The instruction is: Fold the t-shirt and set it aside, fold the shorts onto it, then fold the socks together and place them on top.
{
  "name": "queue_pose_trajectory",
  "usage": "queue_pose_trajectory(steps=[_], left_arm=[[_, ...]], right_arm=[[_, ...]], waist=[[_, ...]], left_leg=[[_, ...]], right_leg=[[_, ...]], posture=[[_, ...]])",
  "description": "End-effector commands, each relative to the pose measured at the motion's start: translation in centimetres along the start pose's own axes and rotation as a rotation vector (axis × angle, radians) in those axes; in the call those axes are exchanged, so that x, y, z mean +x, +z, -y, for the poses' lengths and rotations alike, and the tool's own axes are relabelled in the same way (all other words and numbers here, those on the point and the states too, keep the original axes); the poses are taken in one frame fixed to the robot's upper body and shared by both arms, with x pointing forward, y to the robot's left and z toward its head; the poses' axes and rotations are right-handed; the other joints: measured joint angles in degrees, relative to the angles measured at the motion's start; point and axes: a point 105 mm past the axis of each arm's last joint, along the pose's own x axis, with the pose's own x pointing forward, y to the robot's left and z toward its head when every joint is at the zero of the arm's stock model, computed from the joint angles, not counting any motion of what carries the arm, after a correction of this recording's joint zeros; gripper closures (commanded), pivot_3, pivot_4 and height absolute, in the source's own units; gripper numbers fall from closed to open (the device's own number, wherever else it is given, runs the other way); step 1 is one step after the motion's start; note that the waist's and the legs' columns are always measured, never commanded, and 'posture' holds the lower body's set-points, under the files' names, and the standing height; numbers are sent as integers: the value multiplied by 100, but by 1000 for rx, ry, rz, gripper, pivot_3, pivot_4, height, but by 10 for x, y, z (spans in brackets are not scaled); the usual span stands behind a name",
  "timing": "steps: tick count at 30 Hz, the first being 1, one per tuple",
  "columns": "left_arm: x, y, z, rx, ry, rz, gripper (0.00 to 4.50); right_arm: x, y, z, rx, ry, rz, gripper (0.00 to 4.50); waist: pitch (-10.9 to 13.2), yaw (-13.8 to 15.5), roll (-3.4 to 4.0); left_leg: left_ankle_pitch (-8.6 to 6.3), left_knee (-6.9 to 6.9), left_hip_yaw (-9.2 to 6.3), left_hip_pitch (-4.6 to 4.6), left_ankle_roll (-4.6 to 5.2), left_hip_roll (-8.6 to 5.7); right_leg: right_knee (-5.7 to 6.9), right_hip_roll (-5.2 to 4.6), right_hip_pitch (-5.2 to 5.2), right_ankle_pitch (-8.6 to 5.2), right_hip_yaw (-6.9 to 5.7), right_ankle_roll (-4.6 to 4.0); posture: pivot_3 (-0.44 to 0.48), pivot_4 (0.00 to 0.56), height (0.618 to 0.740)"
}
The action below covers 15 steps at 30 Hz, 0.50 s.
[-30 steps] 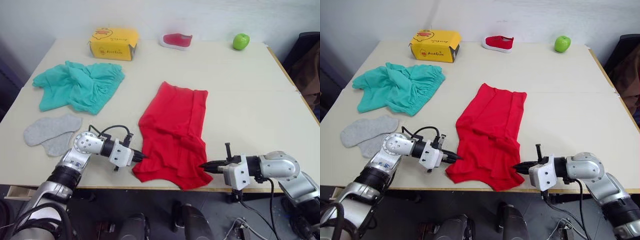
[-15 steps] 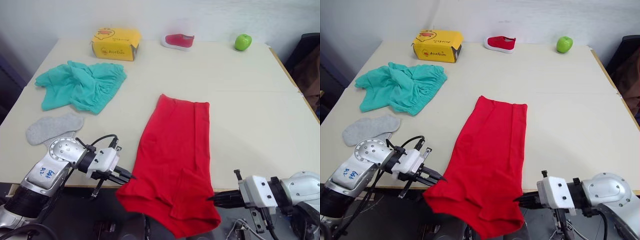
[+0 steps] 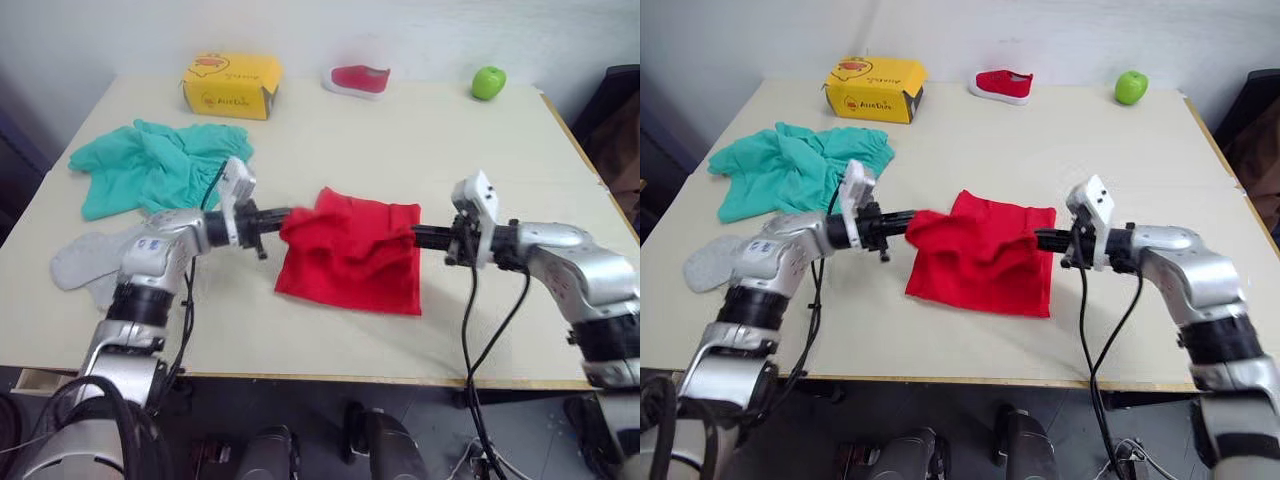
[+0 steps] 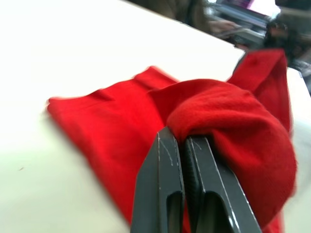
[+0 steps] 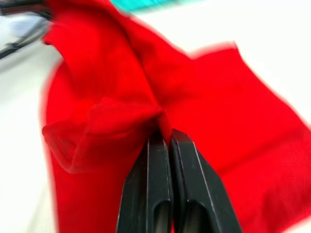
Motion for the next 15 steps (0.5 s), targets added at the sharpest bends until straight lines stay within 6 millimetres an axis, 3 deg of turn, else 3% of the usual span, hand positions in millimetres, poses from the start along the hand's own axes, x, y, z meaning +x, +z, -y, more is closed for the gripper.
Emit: queue_pose_trajectory(steps=[1, 6, 9, 12, 15], left_arm=[[20, 4, -22, -48, 158, 4, 4500], [30, -9, -32, -115, 217, -57, 4500], [30, -16, -38, -153, 261, -80, 4500], [25, -18, -46, -194, 314, -81, 4500], [23, -17, -47, -221, 316, -68, 3796]], right_arm=[[7, -2, 33, 208, -162, 8, 4486], [6, -13, 61, 483, -331, 12, 4486], [1, -14, 67, 642, -365, 48, 4486], [-1, -13, 68, 671, -375, 59, 4486], [-1, -12, 65, 675, -356, 55, 3851]], waist=[[0, -15, 0], [0, -55, 0], [0, -76, 0], [0, -123, 0], [0, -160, 0]], left_leg=[[1, 3, 0, -11, 1, -1], [6, 33, 7, -87, -5, -4], [9, 35, 8, -85, -7, -4], [12, 43, 8, -79, -5, -8], [13, 43, 11, -71, -6, -14]], right_leg=[[1, -1, -10, 1, -1, 2], [37, -4, -97, 4, 5, 5], [44, -4, -95, 4, 7, 5], [60, -19, -93, 4, 13, 4], [70, -27, -93, 4, 18, 4]], posture=[[0, 150, 740], [0, 150, 740], [0, 150, 740], [0, 150, 740], [0, 150, 740]])
